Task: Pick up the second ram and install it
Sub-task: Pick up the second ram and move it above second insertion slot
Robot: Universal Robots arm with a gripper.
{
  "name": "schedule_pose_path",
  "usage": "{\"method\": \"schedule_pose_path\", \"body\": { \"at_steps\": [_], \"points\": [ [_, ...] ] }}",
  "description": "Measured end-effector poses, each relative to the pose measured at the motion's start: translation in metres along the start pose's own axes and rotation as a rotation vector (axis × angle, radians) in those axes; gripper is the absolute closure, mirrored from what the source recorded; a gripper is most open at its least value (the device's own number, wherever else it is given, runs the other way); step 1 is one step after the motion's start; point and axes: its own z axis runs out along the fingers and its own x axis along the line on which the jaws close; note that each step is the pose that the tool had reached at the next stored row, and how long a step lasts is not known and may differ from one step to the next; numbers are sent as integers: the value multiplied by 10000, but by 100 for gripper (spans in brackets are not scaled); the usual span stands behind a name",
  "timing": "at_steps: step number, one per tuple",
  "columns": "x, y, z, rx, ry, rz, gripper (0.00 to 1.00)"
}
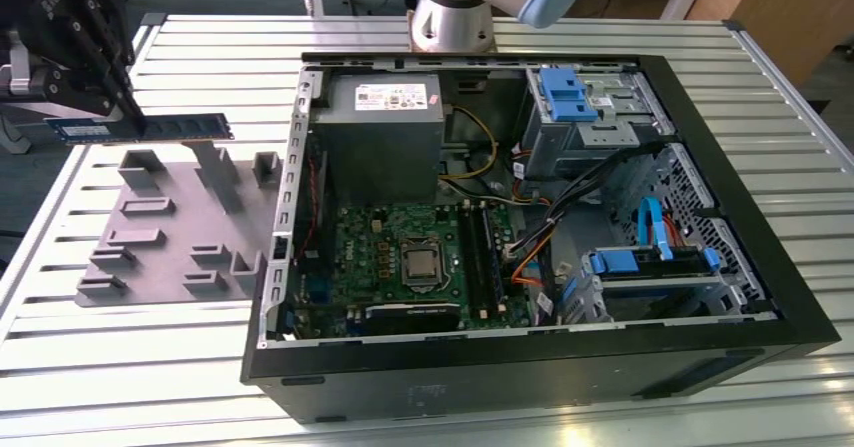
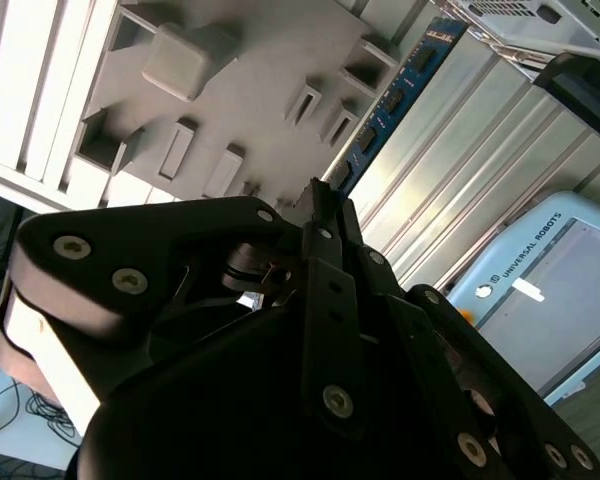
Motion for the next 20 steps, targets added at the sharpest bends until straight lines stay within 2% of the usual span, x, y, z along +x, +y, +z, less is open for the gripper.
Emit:
{"method": "schedule_pose_path", "body": {
  "at_steps": [20],
  "points": [
    [1, -108, -1, 0, 1, -1, 86]
  ]
}}
